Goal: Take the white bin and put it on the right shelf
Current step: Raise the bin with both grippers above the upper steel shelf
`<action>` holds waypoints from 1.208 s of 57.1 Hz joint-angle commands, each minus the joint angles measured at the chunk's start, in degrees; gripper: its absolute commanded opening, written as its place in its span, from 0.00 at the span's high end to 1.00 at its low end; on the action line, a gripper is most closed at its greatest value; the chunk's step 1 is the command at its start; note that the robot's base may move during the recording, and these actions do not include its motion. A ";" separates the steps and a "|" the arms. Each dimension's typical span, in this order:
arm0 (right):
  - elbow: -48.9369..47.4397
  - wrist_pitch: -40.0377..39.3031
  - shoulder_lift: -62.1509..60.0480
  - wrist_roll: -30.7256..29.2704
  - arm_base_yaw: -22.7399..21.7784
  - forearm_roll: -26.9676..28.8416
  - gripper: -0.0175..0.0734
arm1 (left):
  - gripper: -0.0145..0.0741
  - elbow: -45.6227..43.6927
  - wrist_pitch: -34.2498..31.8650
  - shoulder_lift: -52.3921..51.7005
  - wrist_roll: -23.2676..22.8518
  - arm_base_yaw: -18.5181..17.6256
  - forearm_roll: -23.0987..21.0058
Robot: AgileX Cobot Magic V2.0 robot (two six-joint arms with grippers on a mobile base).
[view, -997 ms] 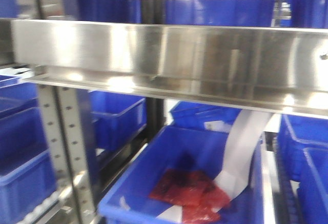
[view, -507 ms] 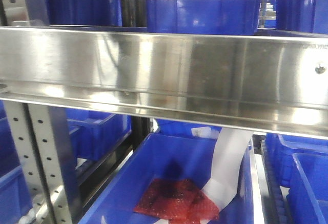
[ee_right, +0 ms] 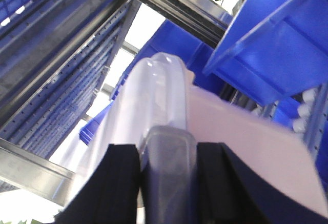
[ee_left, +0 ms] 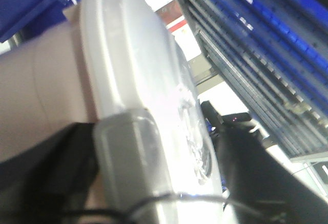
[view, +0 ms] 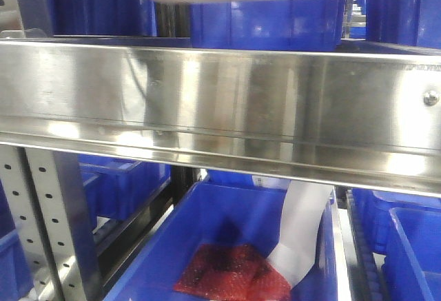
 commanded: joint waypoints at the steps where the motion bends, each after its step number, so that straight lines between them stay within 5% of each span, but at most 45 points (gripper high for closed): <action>1: -2.11 7.50 -1.85 -0.73 1.17 5.42 0.73 | 0.98 -2.34 12.93 -3.06 0.30 -1.90 -9.95; 52: -2.11 7.50 -1.72 -0.73 1.17 5.42 0.73 | 0.98 -2.34 12.37 -3.06 0.30 -1.90 -9.81; 69: -2.11 7.89 3.14 -0.85 4.49 5.36 0.73 | 0.98 -2.34 2.38 -3.06 2.86 -1.90 -0.48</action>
